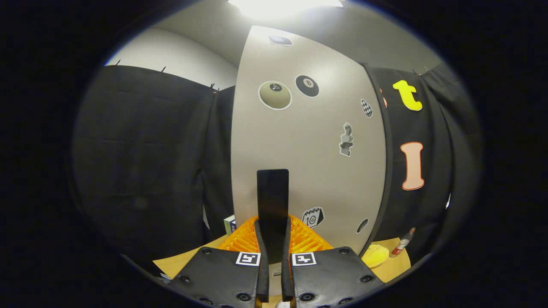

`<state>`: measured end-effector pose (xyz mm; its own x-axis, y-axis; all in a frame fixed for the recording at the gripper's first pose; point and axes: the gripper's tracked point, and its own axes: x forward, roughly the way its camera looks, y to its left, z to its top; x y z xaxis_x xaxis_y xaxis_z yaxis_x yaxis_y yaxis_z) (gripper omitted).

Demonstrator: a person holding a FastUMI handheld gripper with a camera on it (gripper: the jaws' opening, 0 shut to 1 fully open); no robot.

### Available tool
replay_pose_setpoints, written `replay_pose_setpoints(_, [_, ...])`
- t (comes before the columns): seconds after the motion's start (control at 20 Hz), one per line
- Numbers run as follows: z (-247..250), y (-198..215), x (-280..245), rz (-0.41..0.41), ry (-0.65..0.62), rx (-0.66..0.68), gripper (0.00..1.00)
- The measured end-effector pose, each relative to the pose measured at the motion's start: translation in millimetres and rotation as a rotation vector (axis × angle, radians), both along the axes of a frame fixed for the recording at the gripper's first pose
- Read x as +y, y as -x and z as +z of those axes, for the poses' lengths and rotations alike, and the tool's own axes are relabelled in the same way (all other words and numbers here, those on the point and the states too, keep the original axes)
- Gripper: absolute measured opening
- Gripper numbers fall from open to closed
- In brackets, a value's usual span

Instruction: Open the shoe cabinet door, grab the shoes and put them into the shoe cabinet, then close the shoe cabinet door.

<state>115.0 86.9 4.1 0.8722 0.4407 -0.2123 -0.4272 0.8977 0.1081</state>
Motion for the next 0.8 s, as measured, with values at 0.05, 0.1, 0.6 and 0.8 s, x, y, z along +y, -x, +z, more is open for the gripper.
replay_pose_setpoints(0.05, [1, 6, -8, -0.007, -0.004, 0.002, 0.13])
replay_pose_setpoints(0.1, [3, 9, -16, -0.011, 0.003, 0.0, 0.13])
replay_pose_setpoints(0.6, [10, 38, -90, -0.096, 0.032, 0.01, 0.12])
replay_pose_setpoints(0.8, [11, 44, -120, -0.148, 0.089, -0.01, 0.12])
